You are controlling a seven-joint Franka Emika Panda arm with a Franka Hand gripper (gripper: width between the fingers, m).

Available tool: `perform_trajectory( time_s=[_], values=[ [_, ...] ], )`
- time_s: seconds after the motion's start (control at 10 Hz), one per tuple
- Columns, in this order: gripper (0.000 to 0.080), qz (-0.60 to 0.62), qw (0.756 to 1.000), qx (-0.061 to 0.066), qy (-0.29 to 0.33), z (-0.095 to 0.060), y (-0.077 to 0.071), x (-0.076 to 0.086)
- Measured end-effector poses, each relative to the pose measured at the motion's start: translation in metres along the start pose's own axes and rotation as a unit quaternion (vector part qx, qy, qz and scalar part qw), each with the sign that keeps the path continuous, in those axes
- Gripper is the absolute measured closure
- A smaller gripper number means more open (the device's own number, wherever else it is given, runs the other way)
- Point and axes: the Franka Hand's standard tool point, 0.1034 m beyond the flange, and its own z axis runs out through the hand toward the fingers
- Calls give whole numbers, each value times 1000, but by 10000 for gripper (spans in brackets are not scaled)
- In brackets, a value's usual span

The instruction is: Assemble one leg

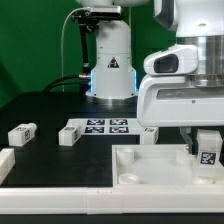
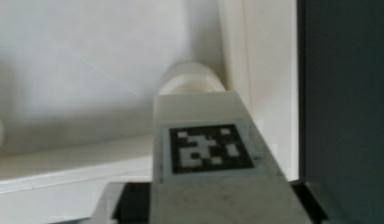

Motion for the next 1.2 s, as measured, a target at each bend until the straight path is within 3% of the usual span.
perform_trajectory(
  time_s=[0.2, 0.4, 0.5, 0.8, 0.9, 1.0, 1.2],
  values=[
    [508, 191, 981, -13, 8, 1, 3, -4],
    [508, 316, 948, -23, 13, 2, 2, -7],
    [508, 389, 921, -26, 15, 2, -1, -10],
    [508, 488, 873, -19, 11, 2, -4, -12],
    [432, 477, 879, -19, 11, 3, -4, -12],
    [432, 461, 887, -19, 10, 3, -4, -12],
    [195, 430, 903, -14, 15, 4, -3, -11]
  ],
)
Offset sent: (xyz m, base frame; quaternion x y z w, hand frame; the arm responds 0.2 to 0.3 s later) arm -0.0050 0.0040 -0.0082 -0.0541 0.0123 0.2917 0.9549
